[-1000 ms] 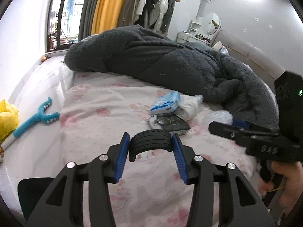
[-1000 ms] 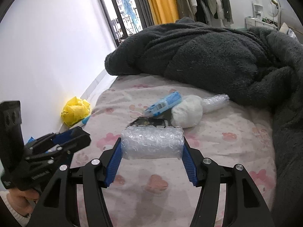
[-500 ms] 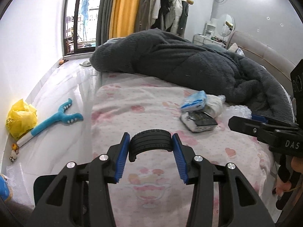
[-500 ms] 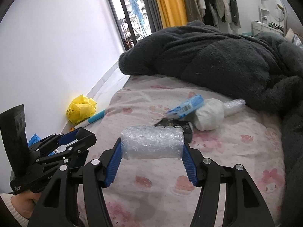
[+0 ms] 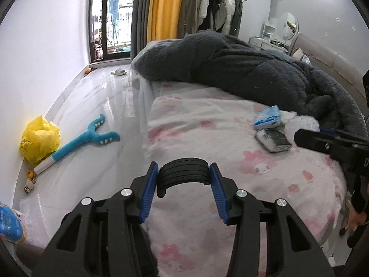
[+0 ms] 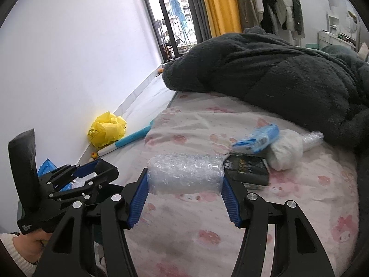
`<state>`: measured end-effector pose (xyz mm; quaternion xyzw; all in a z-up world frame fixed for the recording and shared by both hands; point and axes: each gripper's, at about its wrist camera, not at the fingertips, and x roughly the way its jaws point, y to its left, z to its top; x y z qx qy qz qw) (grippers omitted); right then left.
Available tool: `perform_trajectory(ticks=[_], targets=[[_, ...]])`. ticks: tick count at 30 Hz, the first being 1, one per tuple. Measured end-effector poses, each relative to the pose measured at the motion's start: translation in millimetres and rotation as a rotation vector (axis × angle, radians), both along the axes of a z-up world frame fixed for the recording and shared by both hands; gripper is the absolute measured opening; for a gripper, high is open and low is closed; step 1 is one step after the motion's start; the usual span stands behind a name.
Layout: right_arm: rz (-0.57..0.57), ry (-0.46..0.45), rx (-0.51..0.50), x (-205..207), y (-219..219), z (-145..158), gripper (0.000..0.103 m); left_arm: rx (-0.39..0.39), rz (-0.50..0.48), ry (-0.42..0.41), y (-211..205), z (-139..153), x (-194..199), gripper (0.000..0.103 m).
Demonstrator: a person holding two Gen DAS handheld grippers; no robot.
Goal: Collect trash
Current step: 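Carry the tape roll and bubble-wrap roll with both tools to the teal bin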
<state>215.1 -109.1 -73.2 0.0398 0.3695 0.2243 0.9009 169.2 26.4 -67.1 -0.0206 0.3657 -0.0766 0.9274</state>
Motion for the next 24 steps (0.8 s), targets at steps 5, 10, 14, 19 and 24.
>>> perform_trajectory(ticks=[5,10,14,19,24], targets=[[0.031,-0.007,-0.001,2,25,3,0.06,0.011,0.013,0.022,19,-8,-1,0.048],[0.061,-0.009,-0.011,5,47,5,0.06,0.016,0.033,0.067,44,-23,0,0.048],[0.078,-0.003,-0.021,7,64,3,0.06,-0.001,0.06,0.107,65,-35,-1,0.048],[0.094,0.006,-0.014,10,81,1,0.06,0.002,0.1,0.151,93,-50,-3,0.048],[0.127,0.014,-0.013,11,106,-2,0.06,0.016,0.115,0.19,115,-64,-6,0.048]])
